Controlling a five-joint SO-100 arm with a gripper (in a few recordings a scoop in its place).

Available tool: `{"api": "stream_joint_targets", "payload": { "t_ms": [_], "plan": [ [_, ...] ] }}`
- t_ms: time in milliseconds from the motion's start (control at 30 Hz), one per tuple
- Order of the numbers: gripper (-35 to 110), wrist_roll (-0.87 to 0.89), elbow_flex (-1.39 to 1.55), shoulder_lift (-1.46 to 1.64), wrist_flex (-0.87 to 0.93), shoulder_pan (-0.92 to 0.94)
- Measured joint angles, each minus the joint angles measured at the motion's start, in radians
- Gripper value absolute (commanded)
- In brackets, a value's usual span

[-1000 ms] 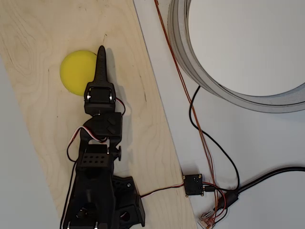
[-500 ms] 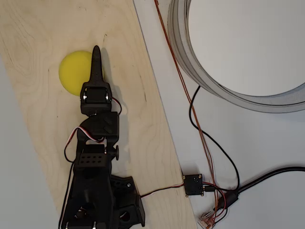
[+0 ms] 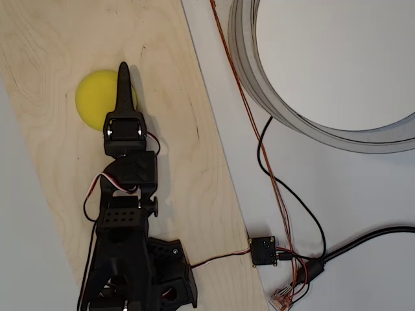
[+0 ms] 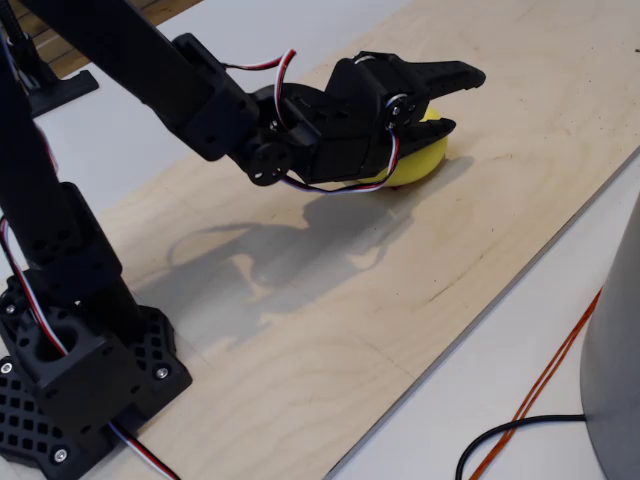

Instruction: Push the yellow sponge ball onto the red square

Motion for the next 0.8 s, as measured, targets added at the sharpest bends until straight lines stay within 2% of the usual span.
{"api": "stream_joint_targets", "payload": {
  "t_ms": [800],
  "plan": [
    [20, -0.075, 0.002, 0.037, 0.000, 0.002]
  ]
}}
